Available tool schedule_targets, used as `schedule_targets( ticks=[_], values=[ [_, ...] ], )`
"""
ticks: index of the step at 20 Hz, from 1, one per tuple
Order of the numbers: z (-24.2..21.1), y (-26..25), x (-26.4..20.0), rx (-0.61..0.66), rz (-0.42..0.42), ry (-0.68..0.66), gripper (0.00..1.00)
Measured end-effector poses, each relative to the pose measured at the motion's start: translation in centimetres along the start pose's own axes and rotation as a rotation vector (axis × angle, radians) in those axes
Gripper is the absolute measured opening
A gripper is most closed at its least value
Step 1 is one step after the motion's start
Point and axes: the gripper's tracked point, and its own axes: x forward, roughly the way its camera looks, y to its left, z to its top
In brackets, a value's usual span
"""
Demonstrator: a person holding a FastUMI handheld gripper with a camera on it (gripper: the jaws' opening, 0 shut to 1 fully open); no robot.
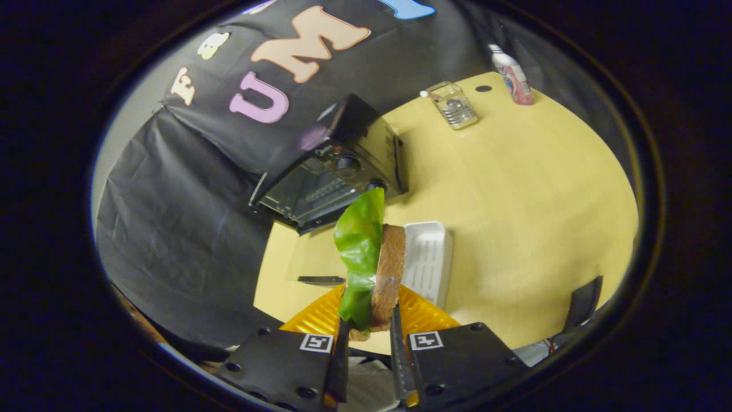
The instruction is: Open the toaster oven, put the food inside, and close the toaster oven door.
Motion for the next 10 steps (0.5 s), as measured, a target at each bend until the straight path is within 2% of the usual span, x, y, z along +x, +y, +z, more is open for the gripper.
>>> schedule_targets(
  ticks=[5, 10],
  values=[
    [-0.3, 6.6, 4.5, 0.055, 0.210, -0.093, 0.34],
    [-0.5, 11.8, 10.0, 0.147, 0.346, -0.167, 0.34]
  ],
)
